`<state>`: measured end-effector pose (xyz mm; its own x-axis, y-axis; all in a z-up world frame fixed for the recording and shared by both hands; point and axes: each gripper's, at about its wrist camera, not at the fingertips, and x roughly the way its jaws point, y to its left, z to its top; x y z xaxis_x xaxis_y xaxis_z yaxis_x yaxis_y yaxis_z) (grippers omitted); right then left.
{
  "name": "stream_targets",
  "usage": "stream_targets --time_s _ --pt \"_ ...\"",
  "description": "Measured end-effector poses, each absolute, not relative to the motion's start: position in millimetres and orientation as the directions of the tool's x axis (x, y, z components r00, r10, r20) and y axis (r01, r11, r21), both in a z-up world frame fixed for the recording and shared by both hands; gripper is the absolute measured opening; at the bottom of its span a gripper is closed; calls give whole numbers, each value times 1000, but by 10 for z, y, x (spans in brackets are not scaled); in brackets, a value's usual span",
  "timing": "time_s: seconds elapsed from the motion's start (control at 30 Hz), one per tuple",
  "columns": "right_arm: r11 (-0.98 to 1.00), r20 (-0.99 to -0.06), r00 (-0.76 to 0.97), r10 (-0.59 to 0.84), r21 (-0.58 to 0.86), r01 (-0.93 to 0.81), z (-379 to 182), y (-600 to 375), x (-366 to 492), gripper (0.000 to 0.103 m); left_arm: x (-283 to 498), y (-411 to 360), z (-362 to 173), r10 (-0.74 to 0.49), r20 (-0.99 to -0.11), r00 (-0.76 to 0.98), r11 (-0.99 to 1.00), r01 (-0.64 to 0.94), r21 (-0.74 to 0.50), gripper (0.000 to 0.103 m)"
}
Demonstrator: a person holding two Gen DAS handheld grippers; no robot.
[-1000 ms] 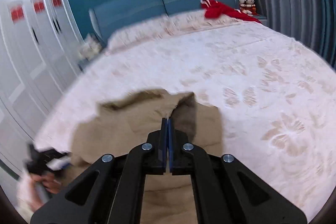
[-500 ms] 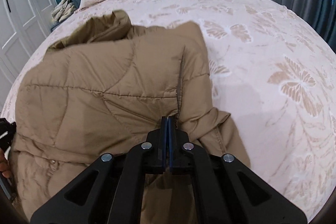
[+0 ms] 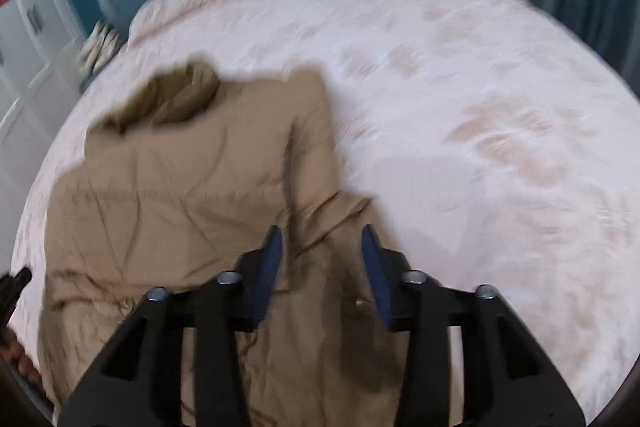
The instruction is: Fold large clothes
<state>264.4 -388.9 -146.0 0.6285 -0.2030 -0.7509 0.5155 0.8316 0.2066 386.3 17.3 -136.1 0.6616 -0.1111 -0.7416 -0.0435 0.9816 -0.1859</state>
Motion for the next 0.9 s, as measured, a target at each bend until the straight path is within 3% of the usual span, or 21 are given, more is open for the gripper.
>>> stream_targets --time_s 0.23,0.27,0.4,0.57,0.9 --pt "905 -691 721 -57 269 329 -1030 -3249 2984 38 4028 -589 -993 -238 -720 652 970 117 -215 32" --pt "919 -686 727 -40 260 296 -1033 -3112 3111 37 4077 -755 -1013 -250 -728 639 968 143 -207 32" --pt "920 -697 716 -13 272 282 -1202 -2912 3403 15 4216 -1134 -1240 -239 -768 594 971 166 -174 32" --pt "900 -753 655 72 332 283 -1623 -2860 3576 12 4224 -1216 -1625 -190 -800 569 980 161 -118 32" --pt "936 -776 627 66 266 231 -1940 -2705 3388 8 3975 -1202 -1898 -150 -783 604 980 196 -37 32"
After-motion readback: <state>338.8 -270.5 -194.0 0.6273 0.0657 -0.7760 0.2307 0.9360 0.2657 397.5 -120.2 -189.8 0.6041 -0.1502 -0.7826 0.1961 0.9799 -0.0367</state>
